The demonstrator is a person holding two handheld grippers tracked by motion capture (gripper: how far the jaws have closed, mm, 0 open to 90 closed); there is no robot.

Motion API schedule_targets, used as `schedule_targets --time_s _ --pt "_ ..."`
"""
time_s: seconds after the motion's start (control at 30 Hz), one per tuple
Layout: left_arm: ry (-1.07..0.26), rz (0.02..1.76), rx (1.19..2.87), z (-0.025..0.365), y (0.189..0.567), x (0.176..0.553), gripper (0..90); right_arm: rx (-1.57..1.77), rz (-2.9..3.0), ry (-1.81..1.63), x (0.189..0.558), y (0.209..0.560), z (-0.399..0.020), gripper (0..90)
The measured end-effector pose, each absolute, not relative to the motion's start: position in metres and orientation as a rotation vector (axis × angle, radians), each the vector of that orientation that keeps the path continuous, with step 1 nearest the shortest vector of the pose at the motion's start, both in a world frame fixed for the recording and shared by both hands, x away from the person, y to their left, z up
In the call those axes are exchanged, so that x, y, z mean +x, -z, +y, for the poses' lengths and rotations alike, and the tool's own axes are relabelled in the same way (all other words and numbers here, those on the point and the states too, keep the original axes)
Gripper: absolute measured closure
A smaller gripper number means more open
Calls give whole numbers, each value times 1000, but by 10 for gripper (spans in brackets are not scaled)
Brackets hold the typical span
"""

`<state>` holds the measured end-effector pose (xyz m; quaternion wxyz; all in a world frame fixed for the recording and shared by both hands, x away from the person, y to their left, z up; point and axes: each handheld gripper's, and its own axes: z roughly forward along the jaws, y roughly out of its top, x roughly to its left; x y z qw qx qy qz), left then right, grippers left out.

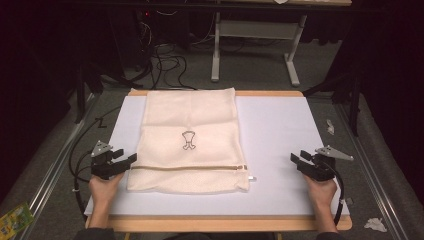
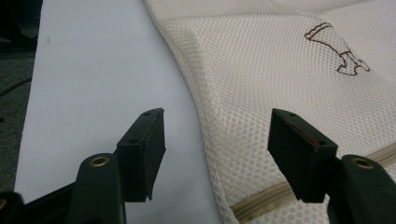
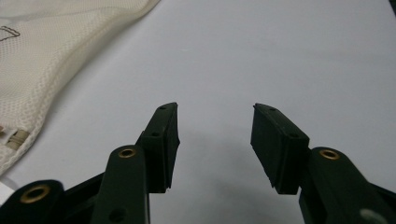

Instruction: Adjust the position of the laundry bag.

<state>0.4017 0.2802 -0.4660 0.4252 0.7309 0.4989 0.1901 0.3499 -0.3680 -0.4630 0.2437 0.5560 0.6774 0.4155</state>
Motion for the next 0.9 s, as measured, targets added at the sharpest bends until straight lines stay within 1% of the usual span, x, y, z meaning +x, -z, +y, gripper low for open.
schedule_targets --time_s 0.33,0.4,0.47,0.9 --pt "-457 1263 1874 273 457 403 363 1489 1920 -1162 354 461 -348 537" --pt "-454 1263 1882 269 456 404 360 1472 1943 -1173 355 460 -344 571" --pt "-454 1259 1891 265 455 405 357 1461 1967 -1181 356 458 -339 586" --pt "-418 1296 1920 255 458 414 337 1418 2072 -1185 370 455 -303 605"
